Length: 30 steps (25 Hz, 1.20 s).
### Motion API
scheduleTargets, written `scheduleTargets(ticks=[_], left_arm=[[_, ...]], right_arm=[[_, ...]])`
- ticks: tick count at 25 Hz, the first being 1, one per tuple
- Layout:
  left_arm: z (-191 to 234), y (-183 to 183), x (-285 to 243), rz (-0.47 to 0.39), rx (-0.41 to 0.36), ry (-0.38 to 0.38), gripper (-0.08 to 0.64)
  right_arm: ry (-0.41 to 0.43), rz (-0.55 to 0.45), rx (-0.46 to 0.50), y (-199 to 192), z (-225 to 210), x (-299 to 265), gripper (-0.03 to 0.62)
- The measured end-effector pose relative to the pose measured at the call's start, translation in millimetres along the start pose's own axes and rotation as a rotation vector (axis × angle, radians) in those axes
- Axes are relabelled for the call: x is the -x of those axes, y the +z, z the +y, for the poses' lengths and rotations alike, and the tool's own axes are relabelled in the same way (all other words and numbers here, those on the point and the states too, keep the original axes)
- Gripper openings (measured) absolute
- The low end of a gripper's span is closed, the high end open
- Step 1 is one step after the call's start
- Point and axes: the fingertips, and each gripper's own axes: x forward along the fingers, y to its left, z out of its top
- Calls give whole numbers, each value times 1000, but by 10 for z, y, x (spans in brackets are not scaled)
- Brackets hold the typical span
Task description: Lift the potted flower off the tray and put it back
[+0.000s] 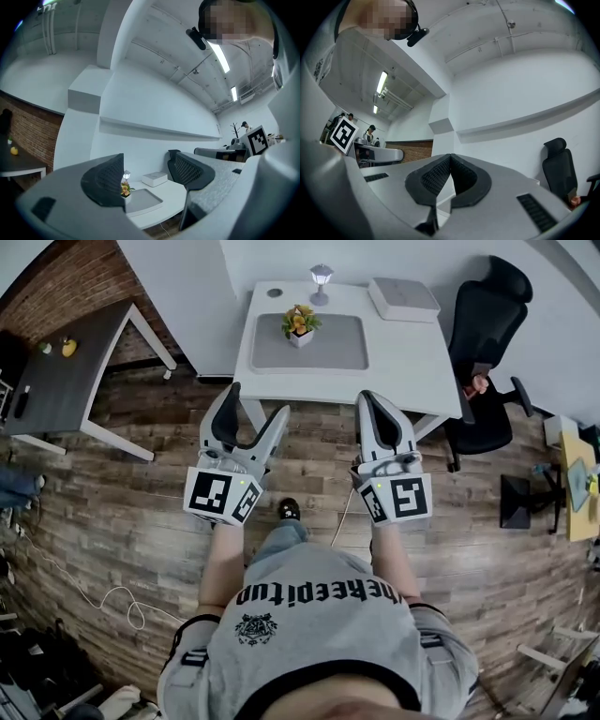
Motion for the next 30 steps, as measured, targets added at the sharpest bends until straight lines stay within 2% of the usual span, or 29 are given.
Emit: scheduleTargets(ticks=[16, 30], left_arm=[[1085, -215, -1025, 17, -5, -87, 327], [1426, -710, -1508, 95, 46, -138, 327]], right_arm=[[-76, -13, 17, -360, -287, -1324, 3], [-134, 52, 19, -731, -502, -1702, 3]])
